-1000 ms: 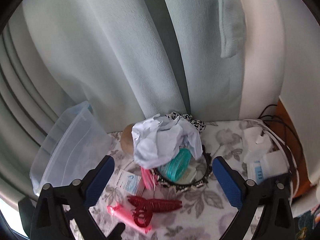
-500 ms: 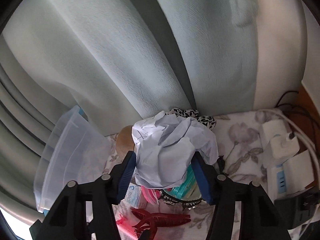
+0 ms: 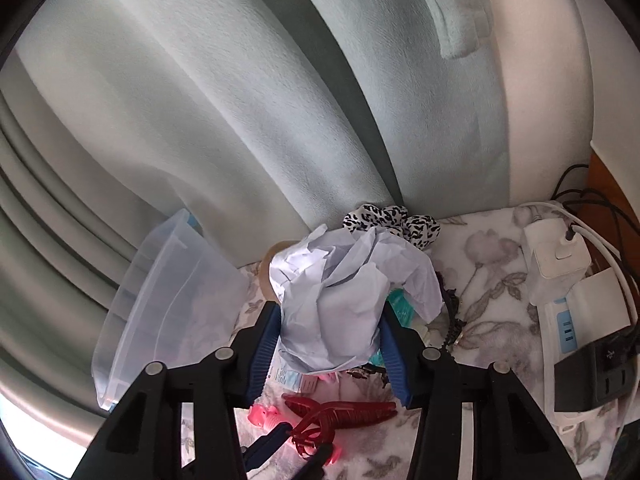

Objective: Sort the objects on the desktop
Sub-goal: 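Close the right gripper on the crumpled white paper while the left tool approaches the red claw clip, then close the left gripper on the red claw clip while the right gripper holds the paper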

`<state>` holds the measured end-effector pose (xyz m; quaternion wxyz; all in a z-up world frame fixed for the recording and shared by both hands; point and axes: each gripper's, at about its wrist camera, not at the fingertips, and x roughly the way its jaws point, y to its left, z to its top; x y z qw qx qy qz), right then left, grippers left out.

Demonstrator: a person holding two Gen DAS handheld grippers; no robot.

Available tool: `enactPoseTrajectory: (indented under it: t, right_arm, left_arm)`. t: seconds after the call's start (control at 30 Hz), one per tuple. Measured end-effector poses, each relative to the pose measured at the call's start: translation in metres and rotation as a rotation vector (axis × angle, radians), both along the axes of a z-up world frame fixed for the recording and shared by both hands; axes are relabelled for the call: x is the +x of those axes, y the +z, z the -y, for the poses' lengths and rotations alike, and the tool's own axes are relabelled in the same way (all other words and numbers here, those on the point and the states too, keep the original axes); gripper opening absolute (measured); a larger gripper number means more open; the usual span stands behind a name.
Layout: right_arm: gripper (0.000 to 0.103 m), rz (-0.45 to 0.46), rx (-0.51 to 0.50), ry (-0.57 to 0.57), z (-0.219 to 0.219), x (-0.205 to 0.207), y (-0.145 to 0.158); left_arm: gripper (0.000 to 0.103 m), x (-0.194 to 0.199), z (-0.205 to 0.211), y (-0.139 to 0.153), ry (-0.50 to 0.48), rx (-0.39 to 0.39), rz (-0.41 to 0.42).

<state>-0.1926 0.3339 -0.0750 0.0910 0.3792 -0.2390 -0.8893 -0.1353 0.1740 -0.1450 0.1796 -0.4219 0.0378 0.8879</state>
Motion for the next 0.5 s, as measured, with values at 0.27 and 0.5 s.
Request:
enactPoseTrajectory:
  t: [0.27,0.5]
  right_arm:
    - [0.052,-0.027,-0.049,0.009,-0.012,0.008,-0.001]
    - [0.052,-0.036,-0.064,0.031,-0.014,0.015,-0.001]
  left_arm:
    - [0.06,0.002,-0.001,-0.008,0.034,-0.027,0.001]
    - [0.061,0.015,-0.008,-0.012,0.063,-0.114,-0.032]
